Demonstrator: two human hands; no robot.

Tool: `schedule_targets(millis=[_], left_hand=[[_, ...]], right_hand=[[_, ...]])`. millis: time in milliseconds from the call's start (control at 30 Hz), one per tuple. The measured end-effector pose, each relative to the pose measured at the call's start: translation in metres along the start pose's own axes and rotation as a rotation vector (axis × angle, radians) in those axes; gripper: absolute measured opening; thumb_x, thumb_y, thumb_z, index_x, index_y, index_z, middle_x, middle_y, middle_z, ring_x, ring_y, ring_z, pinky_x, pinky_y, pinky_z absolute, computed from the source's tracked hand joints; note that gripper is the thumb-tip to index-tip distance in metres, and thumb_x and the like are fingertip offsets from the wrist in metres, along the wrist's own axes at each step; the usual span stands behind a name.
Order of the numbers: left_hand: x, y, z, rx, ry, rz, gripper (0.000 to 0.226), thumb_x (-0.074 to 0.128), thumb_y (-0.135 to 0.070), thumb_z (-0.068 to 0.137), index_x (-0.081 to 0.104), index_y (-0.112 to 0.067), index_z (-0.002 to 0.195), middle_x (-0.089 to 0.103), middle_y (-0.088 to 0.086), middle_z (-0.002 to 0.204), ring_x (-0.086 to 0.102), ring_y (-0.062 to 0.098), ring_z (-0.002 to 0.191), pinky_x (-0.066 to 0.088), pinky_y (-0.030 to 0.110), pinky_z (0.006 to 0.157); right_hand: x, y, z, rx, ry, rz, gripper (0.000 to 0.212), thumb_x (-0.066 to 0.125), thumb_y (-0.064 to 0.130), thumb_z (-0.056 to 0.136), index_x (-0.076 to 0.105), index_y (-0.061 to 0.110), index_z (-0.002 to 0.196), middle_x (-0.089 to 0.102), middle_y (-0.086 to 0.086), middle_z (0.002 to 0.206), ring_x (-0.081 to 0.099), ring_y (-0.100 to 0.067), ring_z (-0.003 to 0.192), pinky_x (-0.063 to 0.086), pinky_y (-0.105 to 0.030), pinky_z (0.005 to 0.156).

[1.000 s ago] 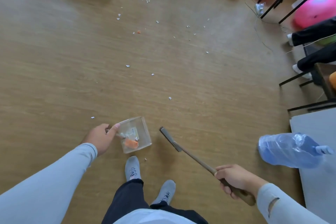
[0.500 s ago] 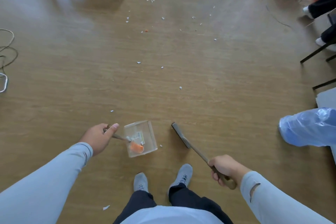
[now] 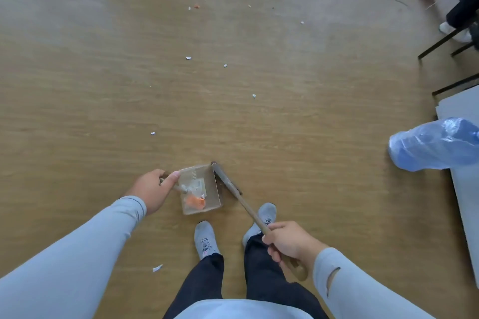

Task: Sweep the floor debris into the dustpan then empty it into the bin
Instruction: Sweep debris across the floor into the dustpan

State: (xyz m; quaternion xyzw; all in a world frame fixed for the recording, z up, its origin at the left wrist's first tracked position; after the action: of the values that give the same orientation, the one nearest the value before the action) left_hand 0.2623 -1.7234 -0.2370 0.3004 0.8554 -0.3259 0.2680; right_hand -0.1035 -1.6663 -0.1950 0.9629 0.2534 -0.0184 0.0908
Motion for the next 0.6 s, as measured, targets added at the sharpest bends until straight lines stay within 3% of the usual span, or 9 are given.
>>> schedule_targets(millis=[100, 200, 333, 400, 600], left_hand=[[-0.001, 0.018, -0.002, -0.012, 0.010, -0.017, 0.044, 0.047, -0.061, 0.101, 0.063, -0.021, 0.109, 0.062, 0.001, 0.101, 0.056, 0.025, 0.095, 0.042, 0.035, 0.086], [-0.001, 0.031, -0.005, -0.019, 0.013, -0.042, 0.051, 0.047, -0.060, 0.101, 0.066, -0.017, 0.120, 0.068, 0.007, 0.112, 0.056, 0.024, 0.097, 0.043, 0.035, 0.088], [-0.001, 0.034, -0.011, -0.026, 0.048, -0.034, 0.056, 0.046, -0.062, 0.101, 0.064, -0.016, 0.126, 0.070, 0.009, 0.123, 0.059, 0.025, 0.101, 0.043, 0.035, 0.087], [-0.001, 0.033, -0.014, -0.033, 0.070, -0.035, 0.058, 0.045, -0.062, 0.101, 0.064, -0.015, 0.128, 0.069, 0.008, 0.124, 0.061, 0.026, 0.103, 0.045, 0.036, 0.089], [-0.025, 0.032, -0.022, -0.104, -0.018, -0.256, 0.069, 0.047, -0.060, 0.102, 0.061, 0.001, 0.131, 0.070, 0.020, 0.125, 0.065, 0.039, 0.115, 0.047, 0.045, 0.101]], right_hand=[[-0.015, -0.008, -0.012, 0.009, -0.007, 0.063, 0.034, 0.059, 0.009, 0.093, 0.056, 0.019, 0.125, 0.055, -0.006, 0.052, 0.044, -0.016, 0.039, 0.035, -0.022, 0.042], [-0.015, -0.013, -0.020, -0.006, -0.028, 0.080, 0.034, 0.060, 0.009, 0.093, 0.057, 0.016, 0.126, 0.055, -0.006, 0.052, 0.045, -0.017, 0.040, 0.035, -0.023, 0.041], [-0.013, -0.006, -0.023, -0.012, -0.057, 0.057, 0.016, 0.057, 0.008, 0.093, 0.067, 0.001, 0.103, 0.051, -0.007, 0.053, 0.042, -0.018, 0.042, 0.035, -0.024, 0.042], [-0.015, 0.000, -0.026, -0.003, -0.074, 0.033, 0.009, 0.056, 0.008, 0.091, 0.064, 0.004, 0.089, 0.051, -0.008, 0.054, 0.041, -0.019, 0.042, 0.035, -0.024, 0.043], [-0.046, 0.011, -0.052, 0.073, -0.102, 0.038, 0.011, 0.058, 0.015, 0.094, 0.057, 0.006, 0.086, 0.053, -0.009, 0.058, 0.043, -0.017, 0.042, 0.035, -0.024, 0.042]])
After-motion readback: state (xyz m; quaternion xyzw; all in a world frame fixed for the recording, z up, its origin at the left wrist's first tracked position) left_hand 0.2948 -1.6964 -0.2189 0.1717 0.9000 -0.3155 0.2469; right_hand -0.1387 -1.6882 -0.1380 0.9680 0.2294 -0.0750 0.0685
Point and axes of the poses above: each hand's wrist, its own z-axis towards the middle knuckle, its own x-axis out of the palm, y = z × x, the point moved 7 cm from there along z, towards the middle knuckle
